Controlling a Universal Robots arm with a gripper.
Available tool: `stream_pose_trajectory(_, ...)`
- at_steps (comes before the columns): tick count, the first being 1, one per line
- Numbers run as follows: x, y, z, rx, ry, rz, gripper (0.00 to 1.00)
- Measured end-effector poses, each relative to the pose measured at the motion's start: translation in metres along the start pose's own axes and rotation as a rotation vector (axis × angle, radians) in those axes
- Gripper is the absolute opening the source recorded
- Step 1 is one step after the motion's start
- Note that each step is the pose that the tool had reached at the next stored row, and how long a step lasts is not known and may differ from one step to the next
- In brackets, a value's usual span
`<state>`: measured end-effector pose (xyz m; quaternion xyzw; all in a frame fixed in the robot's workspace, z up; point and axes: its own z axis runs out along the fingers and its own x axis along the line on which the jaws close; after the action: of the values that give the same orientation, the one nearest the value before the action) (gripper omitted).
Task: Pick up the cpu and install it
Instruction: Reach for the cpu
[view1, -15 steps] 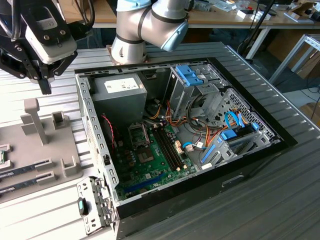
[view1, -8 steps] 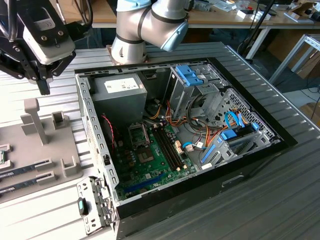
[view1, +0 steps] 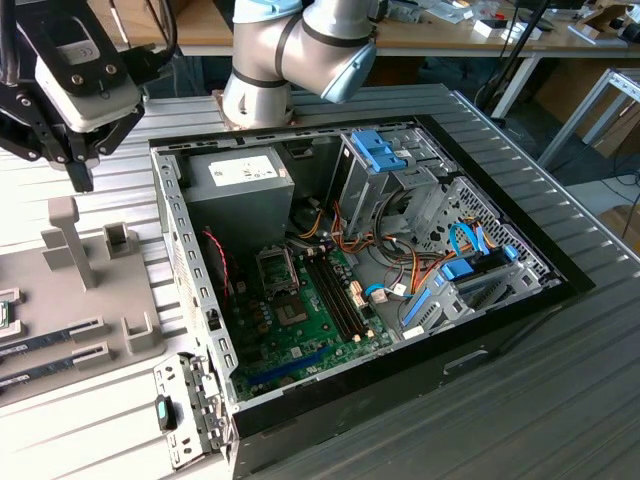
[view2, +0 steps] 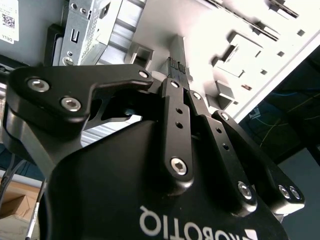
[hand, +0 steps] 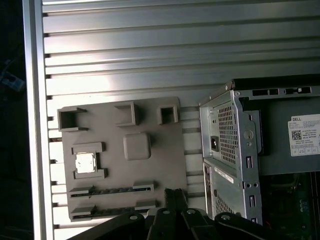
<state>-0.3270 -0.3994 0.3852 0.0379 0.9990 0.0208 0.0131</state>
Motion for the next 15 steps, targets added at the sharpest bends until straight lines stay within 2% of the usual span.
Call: stream_pose_trajectory(15, 0.0090, -0.0007, 0.0004, 0.0000, 0.0000, 0.000, 0.11)
